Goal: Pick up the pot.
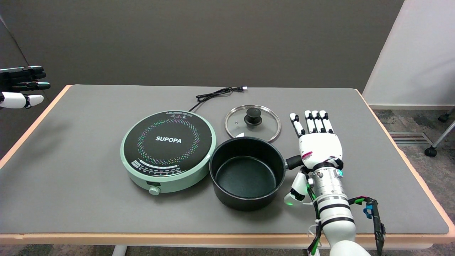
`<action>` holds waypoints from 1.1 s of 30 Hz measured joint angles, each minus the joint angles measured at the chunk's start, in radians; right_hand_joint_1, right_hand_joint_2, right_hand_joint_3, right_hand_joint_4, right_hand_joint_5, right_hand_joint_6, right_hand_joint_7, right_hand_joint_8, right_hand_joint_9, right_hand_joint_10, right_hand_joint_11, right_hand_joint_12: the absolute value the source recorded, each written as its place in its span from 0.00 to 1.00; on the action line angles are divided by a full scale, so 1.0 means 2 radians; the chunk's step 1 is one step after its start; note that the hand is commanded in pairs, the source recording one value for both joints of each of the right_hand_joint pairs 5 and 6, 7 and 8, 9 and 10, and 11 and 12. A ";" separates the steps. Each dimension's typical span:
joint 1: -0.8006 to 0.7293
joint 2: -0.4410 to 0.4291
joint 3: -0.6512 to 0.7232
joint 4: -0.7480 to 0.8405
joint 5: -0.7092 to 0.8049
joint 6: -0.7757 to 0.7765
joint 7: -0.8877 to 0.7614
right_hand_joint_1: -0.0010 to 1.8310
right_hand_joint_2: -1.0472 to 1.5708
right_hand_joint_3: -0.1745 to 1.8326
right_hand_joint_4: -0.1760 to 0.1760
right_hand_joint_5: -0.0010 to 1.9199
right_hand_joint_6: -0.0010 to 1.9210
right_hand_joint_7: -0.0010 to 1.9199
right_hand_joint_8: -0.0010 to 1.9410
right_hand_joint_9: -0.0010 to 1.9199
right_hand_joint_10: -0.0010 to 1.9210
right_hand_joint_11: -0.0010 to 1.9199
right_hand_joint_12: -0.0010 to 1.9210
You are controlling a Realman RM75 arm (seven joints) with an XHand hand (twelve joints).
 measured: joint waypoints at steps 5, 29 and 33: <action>0.005 0.002 0.001 -0.006 0.003 -0.001 0.012 0.56 0.04 0.58 1.00 0.01 0.01 0.01 0.01 0.01 0.01 0.01 0.01; 0.015 0.007 0.000 -0.010 0.027 -0.005 0.035 0.57 0.03 0.60 1.00 0.01 0.01 0.01 0.01 0.01 0.01 0.01 0.01; 0.015 0.007 -0.001 -0.008 0.033 -0.006 0.035 0.56 0.03 0.61 1.00 0.01 0.01 0.01 0.01 0.01 0.01 0.01 0.01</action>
